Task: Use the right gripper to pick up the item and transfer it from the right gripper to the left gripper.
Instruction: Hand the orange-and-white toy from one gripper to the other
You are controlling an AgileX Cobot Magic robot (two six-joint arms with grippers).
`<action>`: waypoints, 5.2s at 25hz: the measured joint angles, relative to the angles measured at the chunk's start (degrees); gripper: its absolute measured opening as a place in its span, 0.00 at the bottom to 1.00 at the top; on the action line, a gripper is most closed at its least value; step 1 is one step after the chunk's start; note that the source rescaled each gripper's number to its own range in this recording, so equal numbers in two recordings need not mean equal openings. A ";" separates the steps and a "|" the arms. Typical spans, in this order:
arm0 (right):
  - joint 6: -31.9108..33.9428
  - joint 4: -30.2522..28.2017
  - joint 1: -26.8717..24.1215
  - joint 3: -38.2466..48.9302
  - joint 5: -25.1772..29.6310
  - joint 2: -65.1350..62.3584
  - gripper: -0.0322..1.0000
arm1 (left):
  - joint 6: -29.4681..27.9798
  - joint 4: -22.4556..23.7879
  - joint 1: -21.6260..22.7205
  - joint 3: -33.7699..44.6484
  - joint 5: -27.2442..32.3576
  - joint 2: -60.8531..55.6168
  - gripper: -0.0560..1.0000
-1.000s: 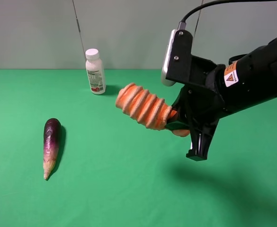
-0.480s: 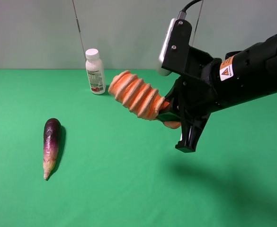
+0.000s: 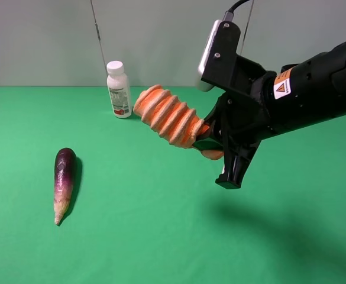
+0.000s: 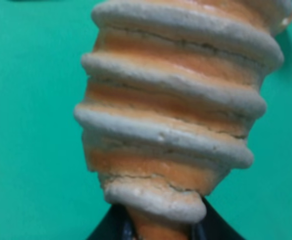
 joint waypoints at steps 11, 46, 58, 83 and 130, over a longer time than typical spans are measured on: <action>0.00 -0.18 0.00 0.00 0.06 0.00 0.06 | -1.95 -0.88 0.00 -0.46 -0.46 7.22 0.81; 0.00 -6.53 0.00 -6.99 6.97 4.68 0.05 | 112.08 -69.02 0.00 -12.41 -6.39 63.75 0.81; -0.50 -6.22 0.00 -11.00 12.06 4.68 0.05 | 115.67 -69.09 0.00 -12.41 -5.96 64.14 0.81; -3.27 -4.34 0.00 -11.23 15.04 4.68 0.04 | 134.71 -86.27 -8.00 -15.24 -8.28 84.34 0.81; -8.00 -1.83 -0.11 -11.23 16.58 4.72 0.03 | 141.72 -92.17 -16.87 -18.72 -12.98 95.77 0.22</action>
